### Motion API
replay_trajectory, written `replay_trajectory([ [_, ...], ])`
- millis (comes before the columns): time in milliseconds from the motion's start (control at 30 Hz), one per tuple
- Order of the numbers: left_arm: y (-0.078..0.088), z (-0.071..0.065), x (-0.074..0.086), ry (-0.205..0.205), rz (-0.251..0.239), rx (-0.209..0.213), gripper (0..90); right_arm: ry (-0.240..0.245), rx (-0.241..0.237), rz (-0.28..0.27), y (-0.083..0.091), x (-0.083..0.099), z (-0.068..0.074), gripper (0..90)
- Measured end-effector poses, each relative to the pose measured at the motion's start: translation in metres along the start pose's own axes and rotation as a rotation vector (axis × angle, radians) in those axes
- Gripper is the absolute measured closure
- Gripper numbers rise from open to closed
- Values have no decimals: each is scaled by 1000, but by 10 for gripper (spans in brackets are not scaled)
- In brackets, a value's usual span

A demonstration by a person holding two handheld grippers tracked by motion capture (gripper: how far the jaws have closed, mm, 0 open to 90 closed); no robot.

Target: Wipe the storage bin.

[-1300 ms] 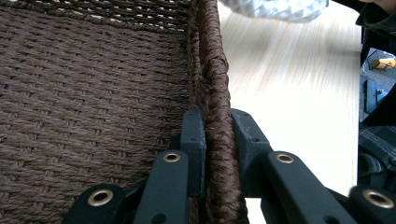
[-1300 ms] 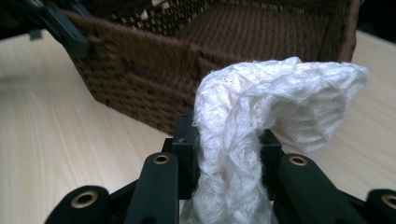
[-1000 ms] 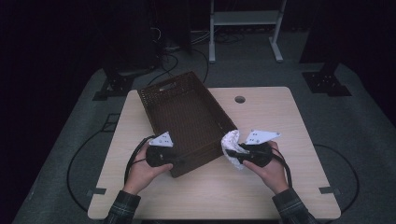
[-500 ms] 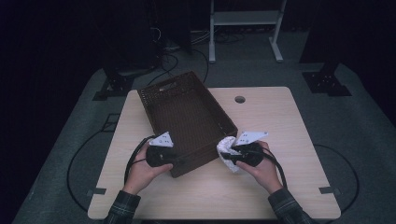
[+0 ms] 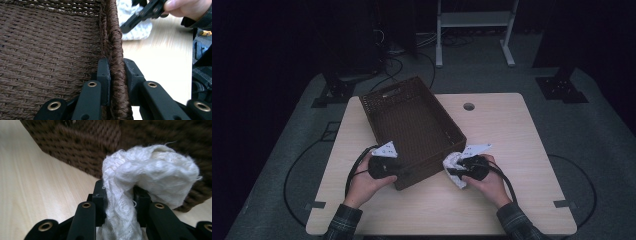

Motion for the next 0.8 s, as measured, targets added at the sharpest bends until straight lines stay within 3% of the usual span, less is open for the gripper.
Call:
replay_trajectory([
  [100,0,0,0,0,1,0,763,7,1,32,-8,4,0,688],
  [400,0,0,0,1,0,0,762,12,7,33,-11,7,1,691],
  [600,0,0,0,3,-3,2,763,31,4,-14,10,-2,9,690],
  [800,0,0,0,2,-2,0,762,29,1,-97,31,-14,14,690],
])
Point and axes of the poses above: each handheld gripper's, and its own axes: y roughly backward along the jaws, x roughly out of its underside, z roughly to its left, the point moved 5 cm from there along -y, roughly forward along the jaws
